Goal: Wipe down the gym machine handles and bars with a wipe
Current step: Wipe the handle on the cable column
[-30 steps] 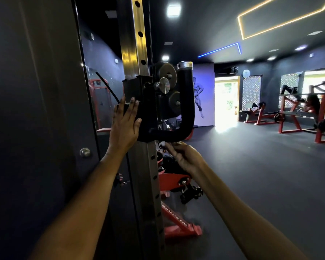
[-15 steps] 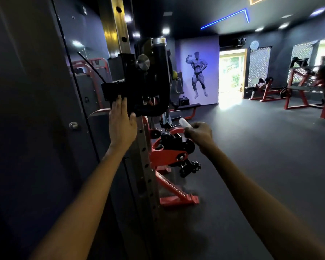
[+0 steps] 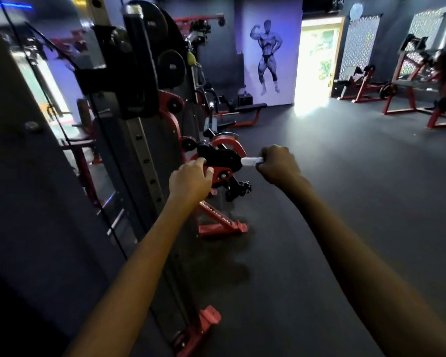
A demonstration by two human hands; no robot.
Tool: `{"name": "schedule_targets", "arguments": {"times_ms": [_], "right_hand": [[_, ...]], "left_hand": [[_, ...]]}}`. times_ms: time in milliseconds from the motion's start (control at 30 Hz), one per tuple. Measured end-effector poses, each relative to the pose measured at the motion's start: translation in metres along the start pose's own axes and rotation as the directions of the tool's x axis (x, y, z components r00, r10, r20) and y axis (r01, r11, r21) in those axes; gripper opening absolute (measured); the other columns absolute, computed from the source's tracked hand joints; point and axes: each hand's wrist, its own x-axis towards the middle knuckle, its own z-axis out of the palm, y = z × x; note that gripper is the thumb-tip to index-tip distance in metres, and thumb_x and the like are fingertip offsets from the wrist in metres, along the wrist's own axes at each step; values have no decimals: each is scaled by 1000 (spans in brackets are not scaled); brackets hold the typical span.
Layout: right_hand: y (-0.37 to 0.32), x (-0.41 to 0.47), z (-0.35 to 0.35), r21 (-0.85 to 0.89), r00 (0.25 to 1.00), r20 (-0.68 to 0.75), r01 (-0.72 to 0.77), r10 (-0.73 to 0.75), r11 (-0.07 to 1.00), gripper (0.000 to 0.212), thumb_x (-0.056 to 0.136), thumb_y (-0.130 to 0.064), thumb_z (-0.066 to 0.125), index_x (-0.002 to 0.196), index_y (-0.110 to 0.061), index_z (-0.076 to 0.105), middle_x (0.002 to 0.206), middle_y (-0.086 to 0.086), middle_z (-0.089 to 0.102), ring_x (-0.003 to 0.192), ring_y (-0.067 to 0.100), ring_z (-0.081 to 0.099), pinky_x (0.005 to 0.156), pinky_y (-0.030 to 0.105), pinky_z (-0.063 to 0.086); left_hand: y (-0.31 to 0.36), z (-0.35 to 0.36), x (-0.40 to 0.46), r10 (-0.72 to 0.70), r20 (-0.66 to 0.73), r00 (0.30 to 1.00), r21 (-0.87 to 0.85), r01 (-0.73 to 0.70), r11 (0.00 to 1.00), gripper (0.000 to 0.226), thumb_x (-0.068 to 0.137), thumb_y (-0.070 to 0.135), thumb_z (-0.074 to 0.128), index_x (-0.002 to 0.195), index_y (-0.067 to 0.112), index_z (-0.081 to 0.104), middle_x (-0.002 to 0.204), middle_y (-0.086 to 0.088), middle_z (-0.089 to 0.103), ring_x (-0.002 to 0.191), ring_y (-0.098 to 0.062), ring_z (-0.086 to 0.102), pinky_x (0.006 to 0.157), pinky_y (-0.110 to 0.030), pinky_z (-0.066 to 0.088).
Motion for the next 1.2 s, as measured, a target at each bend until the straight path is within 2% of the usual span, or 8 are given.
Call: {"name": "schedule_targets", "arguments": {"times_ms": [100, 200, 300, 433, 533, 700, 967, 1200], "right_hand": [[34, -31, -12, -14, 997, -76, -15, 14, 1000, 15, 83, -11, 56, 89, -1, 65, 90, 18, 62, 85, 34, 58, 59, 25, 27], [66, -61, -11, 75, 983, -177, -36, 49, 997, 10, 80, -5, 58, 84, 0, 66, 85, 15, 60, 77, 31, 56, 56, 25, 24], [97, -73, 0, 135, 985, -158, -50, 71, 990, 11, 81, -1, 60, 88, -2, 69, 88, 12, 60, 74, 25, 53, 59, 22, 28], [155, -53, 20, 101, 994, -86, -64, 73, 993, 9, 77, 1, 60, 82, -3, 67, 81, 11, 58, 70, 26, 53, 56, 25, 26], [202, -22, 28, 22, 995, -33, -91, 91, 996, 8, 77, -1, 60, 82, -2, 66, 83, 12, 60, 75, 32, 57, 57, 25, 28], [270, 45, 35, -103, 995, 24, -97, 100, 990, 14, 83, -8, 56, 91, -2, 65, 92, 13, 58, 87, 33, 55, 62, 26, 30], [362, 151, 73, -52, 974, 84, -208, 211, 977, 10, 83, -6, 53, 83, 0, 61, 87, 13, 56, 82, 33, 55, 60, 28, 32], [447, 304, 117, -13, 986, 150, -77, 78, 997, 12, 84, -8, 52, 84, 0, 61, 89, 13, 57, 82, 33, 54, 60, 30, 35]], "left_hand": [[34, 23, -31, -5, 30, 1000, -57, 7, 998, 45, 101, 36, 42, 140, 15, 46, 132, -9, 57, 118, -26, 55, 97, -40, 44], [60, 53, -58, -12, 52, 999, -113, 18, 993, 42, 101, 36, 45, 137, 15, 49, 132, -7, 57, 118, -24, 55, 97, -37, 43], [85, 87, -72, -16, 89, 996, -142, 29, 989, 44, 100, 34, 47, 139, 14, 48, 138, -6, 53, 124, -22, 51, 101, -33, 38], [113, 145, -60, -13, 152, 988, -178, 40, 983, 38, 99, 32, 48, 134, 17, 54, 135, -3, 56, 121, -19, 52, 100, -32, 39], [134, 186, -26, -7, 195, 981, -208, 49, 977, 38, 98, 30, 50, 133, 15, 55, 135, -2, 56, 123, -19, 50, 102, -32, 38], [177, 242, 47, 1, 243, 970, -230, 56, 972, 42, 99, 30, 49, 137, 13, 51, 139, -5, 53, 126, -22, 48, 104, -33, 36], [224, 328, 157, 6, 367, 930, -158, 57, 986, 45, 100, 34, 46, 140, 14, 48, 142, -2, 50, 129, -21, 47, 106, -33, 35], [259, 409, 286, -82, 335, 939, -107, 124, 986, 46, 100, 35, 44, 141, 16, 46, 145, -2, 47, 131, -21, 44, 107, -34, 35]]}}
